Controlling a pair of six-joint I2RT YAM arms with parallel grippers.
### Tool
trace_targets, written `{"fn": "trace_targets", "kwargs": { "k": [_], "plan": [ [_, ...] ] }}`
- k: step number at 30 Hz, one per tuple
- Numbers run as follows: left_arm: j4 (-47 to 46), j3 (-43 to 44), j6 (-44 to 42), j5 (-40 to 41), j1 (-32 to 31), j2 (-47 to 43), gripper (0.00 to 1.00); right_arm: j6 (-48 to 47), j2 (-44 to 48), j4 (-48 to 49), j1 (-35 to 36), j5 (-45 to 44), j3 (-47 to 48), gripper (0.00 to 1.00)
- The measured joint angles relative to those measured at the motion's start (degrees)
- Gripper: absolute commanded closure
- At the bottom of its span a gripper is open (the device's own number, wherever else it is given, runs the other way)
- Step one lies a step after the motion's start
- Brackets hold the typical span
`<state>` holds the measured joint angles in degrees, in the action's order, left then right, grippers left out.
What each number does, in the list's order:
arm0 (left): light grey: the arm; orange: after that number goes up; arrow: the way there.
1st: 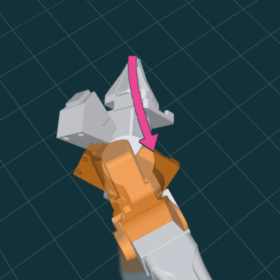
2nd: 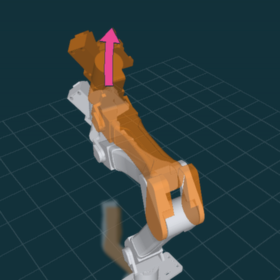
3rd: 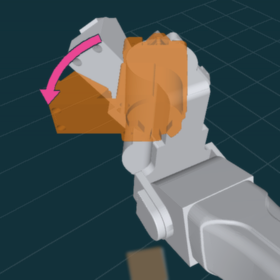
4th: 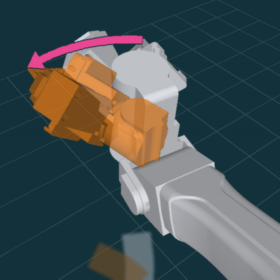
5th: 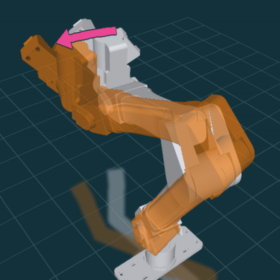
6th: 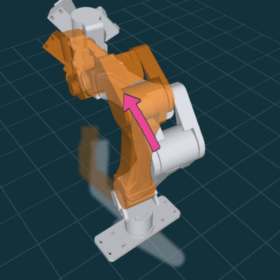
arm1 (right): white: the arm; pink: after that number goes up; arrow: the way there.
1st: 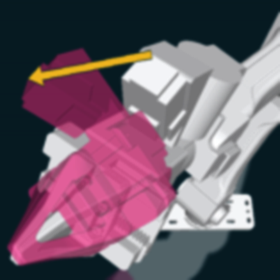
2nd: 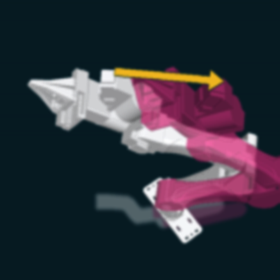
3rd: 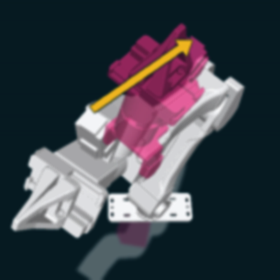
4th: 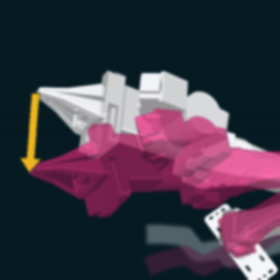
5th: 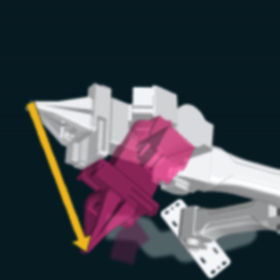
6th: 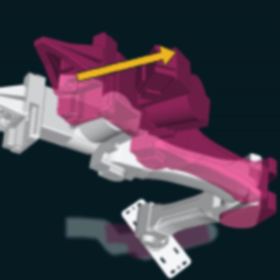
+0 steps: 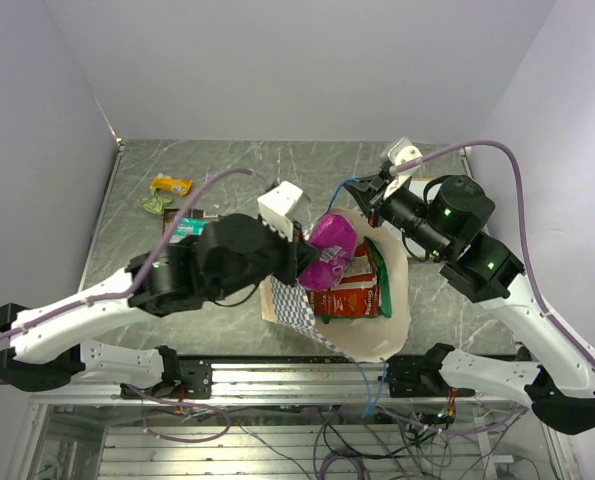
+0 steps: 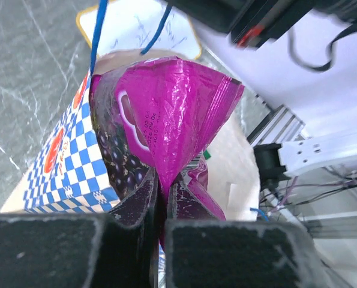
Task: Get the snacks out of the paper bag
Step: Take out the snack from the paper bag, then place the snack at the center of the board.
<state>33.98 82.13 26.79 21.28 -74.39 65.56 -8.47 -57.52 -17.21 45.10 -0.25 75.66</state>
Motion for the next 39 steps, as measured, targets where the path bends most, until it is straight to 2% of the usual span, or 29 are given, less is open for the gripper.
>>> {"fn": "trace_targets", "kwargs": {
  "k": [10,14,20,24,33,39],
  "plan": [
    [9.81,21.92,-4.11,0.37,-0.04,0.98,0.93,-0.28,0.46,-0.07,0.0,-2.32,-1.01,1.0],
    [11.1,30.05,-7.63,8.59,-0.13,2.43,0.93,-0.74,0.79,-0.61,0.02,-3.96,-1.01,1.0],
    [11.54,38.36,-16.5,26.56,0.52,7.98,0.93,-1.81,1.25,-2.91,0.02,-6.82,0.15,1.0],
    [13.14,43.67,-18.6,29.73,7.02,14.14,0.93,-2.14,2.14,-4.37,0.02,-6.78,0.81,1.0],
    [26.34,39.32,-16.35,25.66,28.89,21.62,0.93,-2.51,3.06,-5.51,0.02,-5.09,1.01,1.0],
    [31.5,22.86,-16.5,24.94,38.91,20.98,0.93,-2.49,3.06,-5.66,0.02,-4.02,1.01,1.0]
  ]
}}
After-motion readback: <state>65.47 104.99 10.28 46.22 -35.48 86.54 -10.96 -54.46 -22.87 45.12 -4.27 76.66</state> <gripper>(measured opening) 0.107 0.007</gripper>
